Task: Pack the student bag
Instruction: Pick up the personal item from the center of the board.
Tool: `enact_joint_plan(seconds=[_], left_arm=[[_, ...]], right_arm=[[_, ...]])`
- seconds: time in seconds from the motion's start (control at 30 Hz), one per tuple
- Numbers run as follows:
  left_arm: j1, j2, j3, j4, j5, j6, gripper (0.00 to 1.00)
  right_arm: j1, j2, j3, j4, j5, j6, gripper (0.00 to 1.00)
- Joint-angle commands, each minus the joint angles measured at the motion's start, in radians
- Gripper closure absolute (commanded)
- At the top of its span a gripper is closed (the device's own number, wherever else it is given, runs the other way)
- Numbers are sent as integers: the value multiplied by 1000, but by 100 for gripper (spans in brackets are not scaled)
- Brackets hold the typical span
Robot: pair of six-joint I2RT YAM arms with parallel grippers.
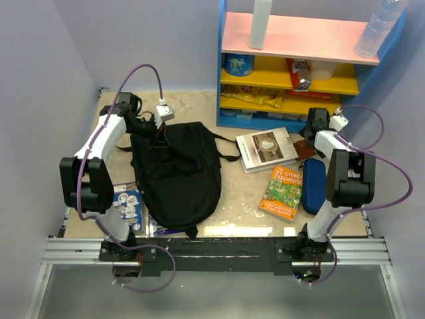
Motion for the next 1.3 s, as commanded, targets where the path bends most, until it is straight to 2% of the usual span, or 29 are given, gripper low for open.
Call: enact_joint_plan(seconds=[0.0, 0.23, 0.43, 0.87, 1.1, 1.13, 1.23, 1.27], left_arm=[[0, -25, 3, -32, 75, 30, 100], [0, -21, 6, -46, 83, 42, 100], [0, -21, 12, -61, 77, 57, 100], [-3, -16, 12, -76, 78, 77, 100], [-1, -21, 6, -89, 89, 92, 100], [-1, -25, 3, -89, 88, 94, 100], [-1, -31, -14, -80, 84, 97, 100], [-1, -30, -17, -80, 89, 97, 100]], right_arm=[[-2, 51, 88, -55, 39, -29, 1], [15, 116, 123, -43, -1, -21, 1], [52, 200, 191, -116, 8, 9, 1], [60, 218, 158, -228, 26, -21, 1], [63, 219, 151, -236, 28, -33, 2], [63, 215, 146, -230, 23, -40, 3], [64, 176, 114, -196, 14, -52, 26], [67, 153, 102, -175, 17, -50, 42]])
